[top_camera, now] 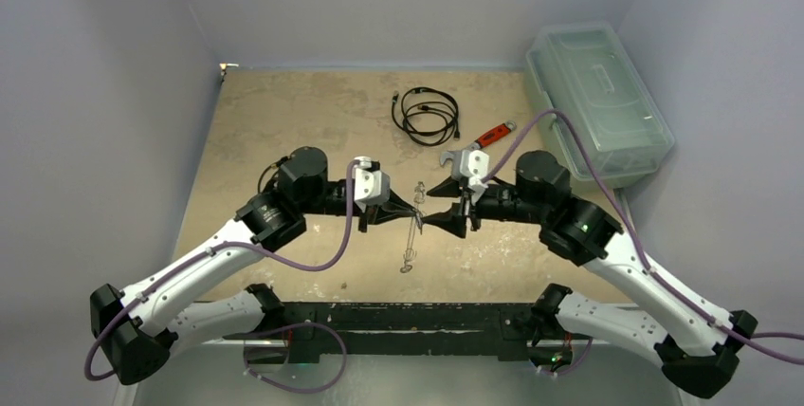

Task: Put the keys on the keyring

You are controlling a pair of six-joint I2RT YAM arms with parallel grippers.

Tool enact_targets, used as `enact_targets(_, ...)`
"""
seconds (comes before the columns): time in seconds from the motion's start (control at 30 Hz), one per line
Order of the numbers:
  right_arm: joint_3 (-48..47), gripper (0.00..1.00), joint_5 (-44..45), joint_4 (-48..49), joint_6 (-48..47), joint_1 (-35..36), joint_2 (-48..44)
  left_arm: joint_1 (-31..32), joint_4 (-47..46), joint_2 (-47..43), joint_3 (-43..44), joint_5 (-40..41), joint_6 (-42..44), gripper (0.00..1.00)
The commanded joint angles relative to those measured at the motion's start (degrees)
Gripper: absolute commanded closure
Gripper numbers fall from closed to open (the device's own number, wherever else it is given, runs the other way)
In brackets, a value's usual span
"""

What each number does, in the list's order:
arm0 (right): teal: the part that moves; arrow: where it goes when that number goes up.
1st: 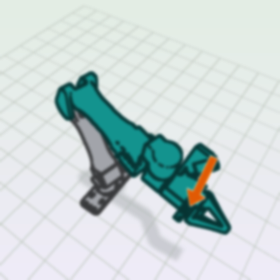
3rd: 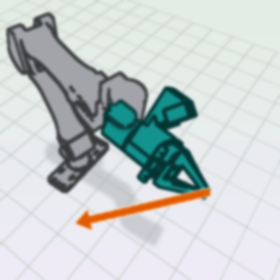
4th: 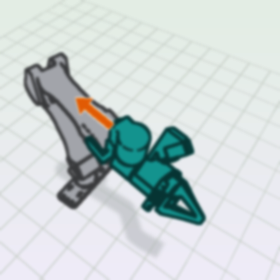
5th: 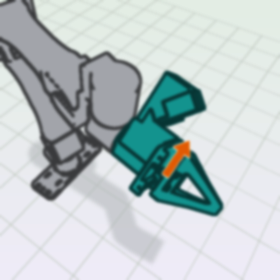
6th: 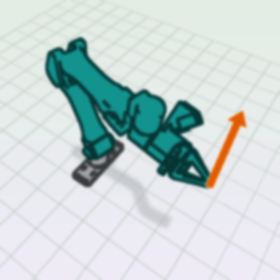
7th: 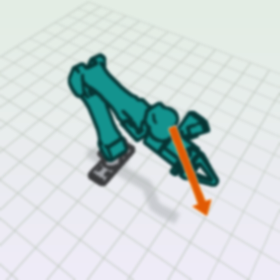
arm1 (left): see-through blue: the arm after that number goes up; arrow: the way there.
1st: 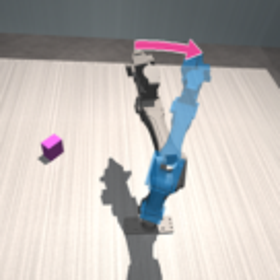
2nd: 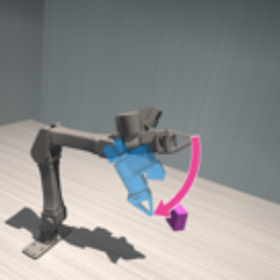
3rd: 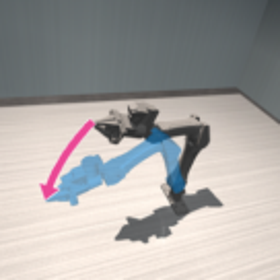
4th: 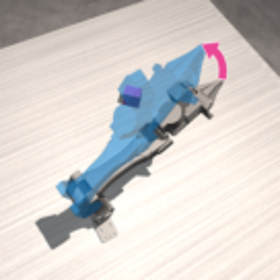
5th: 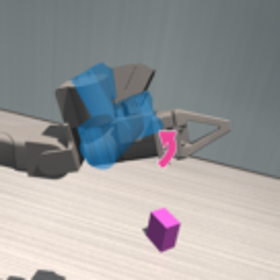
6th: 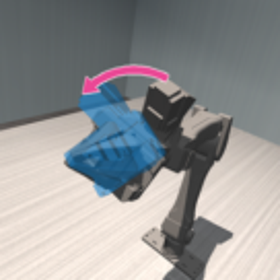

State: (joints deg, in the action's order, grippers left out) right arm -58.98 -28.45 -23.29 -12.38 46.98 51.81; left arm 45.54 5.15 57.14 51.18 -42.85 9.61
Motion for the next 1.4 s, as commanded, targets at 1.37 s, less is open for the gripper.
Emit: enact_targets(1.37,10.38,0.75,0.86,19.69,8.60,0.04,-5.51,0.19,-15.54,-7.13,-4.42,0.84,-8.04,1.00)
